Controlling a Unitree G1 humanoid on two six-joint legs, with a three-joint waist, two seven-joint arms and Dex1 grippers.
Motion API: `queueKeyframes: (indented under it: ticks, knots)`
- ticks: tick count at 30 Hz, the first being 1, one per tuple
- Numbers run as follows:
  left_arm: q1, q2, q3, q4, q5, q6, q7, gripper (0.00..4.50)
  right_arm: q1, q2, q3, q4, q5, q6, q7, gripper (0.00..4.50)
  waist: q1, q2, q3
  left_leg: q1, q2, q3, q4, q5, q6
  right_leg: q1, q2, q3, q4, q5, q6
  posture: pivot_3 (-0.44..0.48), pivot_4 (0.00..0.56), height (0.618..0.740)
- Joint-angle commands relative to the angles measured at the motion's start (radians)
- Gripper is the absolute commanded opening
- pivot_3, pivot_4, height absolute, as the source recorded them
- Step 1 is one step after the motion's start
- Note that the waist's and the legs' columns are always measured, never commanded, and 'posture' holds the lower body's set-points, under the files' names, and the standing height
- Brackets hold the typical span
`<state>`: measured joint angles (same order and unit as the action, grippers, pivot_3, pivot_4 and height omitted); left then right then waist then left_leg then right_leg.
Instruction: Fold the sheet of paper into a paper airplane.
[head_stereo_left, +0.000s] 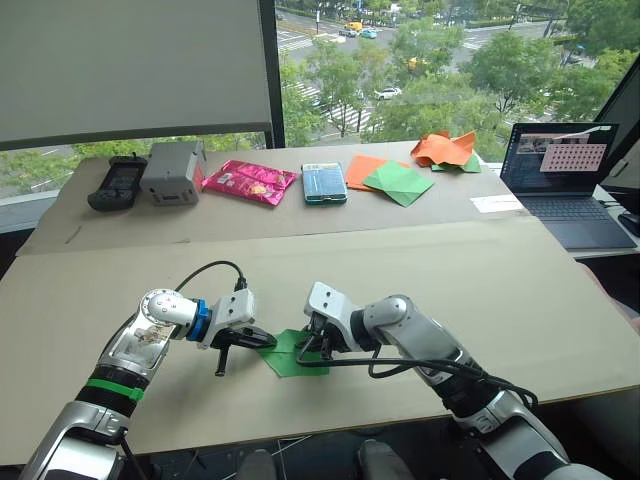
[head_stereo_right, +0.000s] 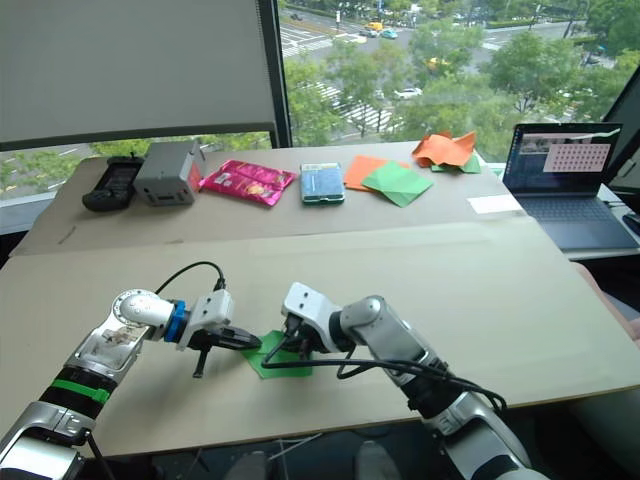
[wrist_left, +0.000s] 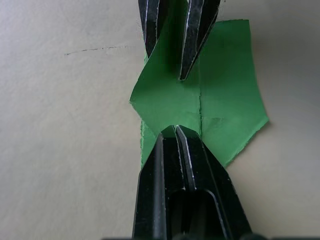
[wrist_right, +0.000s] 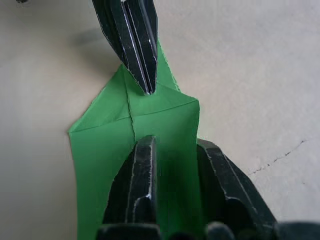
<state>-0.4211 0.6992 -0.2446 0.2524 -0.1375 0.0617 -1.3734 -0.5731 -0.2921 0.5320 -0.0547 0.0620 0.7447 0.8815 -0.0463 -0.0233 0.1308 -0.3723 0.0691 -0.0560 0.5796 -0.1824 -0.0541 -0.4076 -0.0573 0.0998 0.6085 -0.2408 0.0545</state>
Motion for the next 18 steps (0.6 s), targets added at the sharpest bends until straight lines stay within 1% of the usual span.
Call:
queueKeyframes:
  ticks: [1, 4, 8, 11, 15, 18]
  knots:
    - [0.011, -0.002, 0.001, -0.001, 0.01, -0.027, 0.008, 0.0, -0.017, 0.011, -0.06, -0.076, 0.021, -0.038, -0.029, 2.28, 0.001, 0.0, 0.0, 0.0, 0.0, 0.0, 0.0, 0.002, 0.003, 0.0, 0.0, 0.0, 0.0, 0.0, 0.0, 0.0, 0.15, 0.725]
    - [0.013, -0.003, -0.003, 0.005, 0.016, -0.032, 0.016, 0.0, -0.001, 0.011, -0.08, -0.158, 0.025, -0.058, -0.051, 2.28, 0.002, 0.0, 0.0, -0.001, 0.0, 0.0, 0.0, 0.002, 0.004, -0.001, 0.0, 0.0, 0.0, 0.0, 0.0, 0.0, 0.15, 0.725]
    - [0.022, -0.003, -0.009, 0.005, 0.027, -0.04, 0.022, 0.0, 0.037, -0.017, -0.034, -0.217, -0.054, -0.172, -0.103, 2.28, 0.003, 0.0, 0.0, -0.001, 0.0, 0.0, -0.001, 0.001, 0.002, -0.004, 0.0, 0.0, -0.001, 0.0, 0.0, 0.0, 0.15, 0.725]
    - [0.035, -0.003, -0.019, 0.009, 0.045, -0.054, 0.034, 0.0, 0.088, -0.008, -0.01, -0.252, -0.056, -0.19, -0.121, 1.46, 0.003, 0.0, 0.0, -0.001, 0.0, 0.0, -0.001, 0.0, 0.0, -0.004, 0.0, 0.0, -0.002, 0.0, 0.0, 0.0, 0.15, 0.725]
    - [0.048, -0.006, -0.024, -0.005, 0.047, -0.054, 0.043, 0.0, 0.126, -0.01, 0.057, -0.199, -0.104, -0.236, -0.134, 0.11, 0.002, 0.0, 0.0, 0.0, 0.0, 0.0, -0.001, 0.0, -0.001, -0.004, 0.0, 0.0, -0.002, 0.0, 0.0, 0.0, 0.15, 0.725]
    - [0.05, -0.007, -0.025, -0.013, 0.046, -0.051, 0.048, 0.0, 0.14, -0.007, 0.091, -0.145, -0.137, -0.277, -0.146, 0.05, 0.004, 0.0, 0.0, 0.0, 0.0, 0.0, -0.001, -0.001, -0.002, -0.004, 0.0, 0.0, -0.002, 0.0, 0.0, 0.0, 0.15, 0.725]
